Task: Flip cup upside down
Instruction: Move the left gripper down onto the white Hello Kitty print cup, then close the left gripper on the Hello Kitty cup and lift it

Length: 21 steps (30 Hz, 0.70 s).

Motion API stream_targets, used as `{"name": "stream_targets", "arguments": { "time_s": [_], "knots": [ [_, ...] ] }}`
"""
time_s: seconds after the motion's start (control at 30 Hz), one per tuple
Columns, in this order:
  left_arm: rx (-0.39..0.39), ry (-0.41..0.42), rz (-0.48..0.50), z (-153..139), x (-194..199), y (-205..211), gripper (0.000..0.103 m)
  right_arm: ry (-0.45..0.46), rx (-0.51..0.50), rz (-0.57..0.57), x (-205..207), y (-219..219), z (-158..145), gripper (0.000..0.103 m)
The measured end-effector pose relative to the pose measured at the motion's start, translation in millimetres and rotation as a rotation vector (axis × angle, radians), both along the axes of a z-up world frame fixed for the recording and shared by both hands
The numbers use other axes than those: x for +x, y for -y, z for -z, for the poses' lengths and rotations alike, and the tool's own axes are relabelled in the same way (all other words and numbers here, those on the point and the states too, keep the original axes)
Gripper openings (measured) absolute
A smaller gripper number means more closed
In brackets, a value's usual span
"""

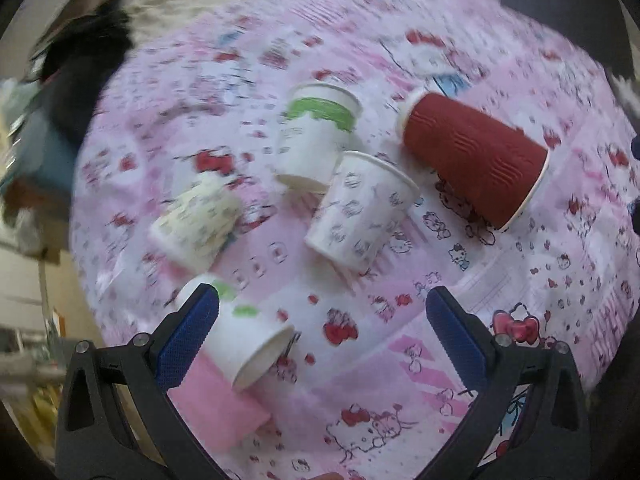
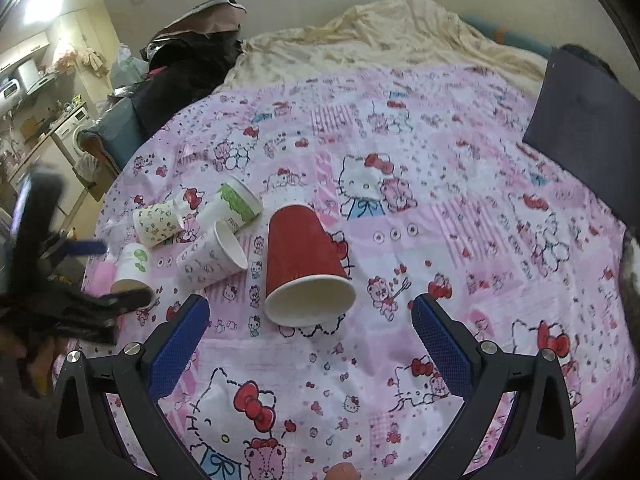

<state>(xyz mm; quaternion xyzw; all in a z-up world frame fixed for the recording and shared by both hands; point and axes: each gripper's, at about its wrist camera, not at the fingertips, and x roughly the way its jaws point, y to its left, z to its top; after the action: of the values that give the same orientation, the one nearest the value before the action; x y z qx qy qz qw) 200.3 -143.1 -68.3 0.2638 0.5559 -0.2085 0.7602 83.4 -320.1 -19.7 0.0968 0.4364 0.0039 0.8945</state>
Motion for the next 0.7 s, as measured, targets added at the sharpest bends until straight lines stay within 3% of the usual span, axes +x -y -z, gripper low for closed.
{"name": "stream_targets", "arguments": {
  "time_s": [0.2,0.37,0.47,0.5,0.7],
  "knots": [
    [0.051,-0.06,0.081,24.6,18.1,27.6,0.096,-0.025,0.005,-0.008,6.4,-1.7,8.0,0.103],
    [0.081,-0.094,0.117,42.5,27.9,41.6,0.084,-0.05,0.016,-0.014,10.5,-2.0,14.3,0.103],
    [0.093,-0.103,0.139,51.9,29.4,47.3,0.066,-0.059,0.013,-0.014,11.0,-2.7,16.5,0.103],
    [0.093,-0.095,0.142,52.8,28.3,48.1,0.054,-0.06,0.011,-0.015,11.0,-2.8,16.5,0.103],
    [0.021,-0.1,0.092,40.1,25.1,35.9,0.053,-0.059,0.001,-0.012,9.8,-2.9,15.8,0.103]
  ]
}}
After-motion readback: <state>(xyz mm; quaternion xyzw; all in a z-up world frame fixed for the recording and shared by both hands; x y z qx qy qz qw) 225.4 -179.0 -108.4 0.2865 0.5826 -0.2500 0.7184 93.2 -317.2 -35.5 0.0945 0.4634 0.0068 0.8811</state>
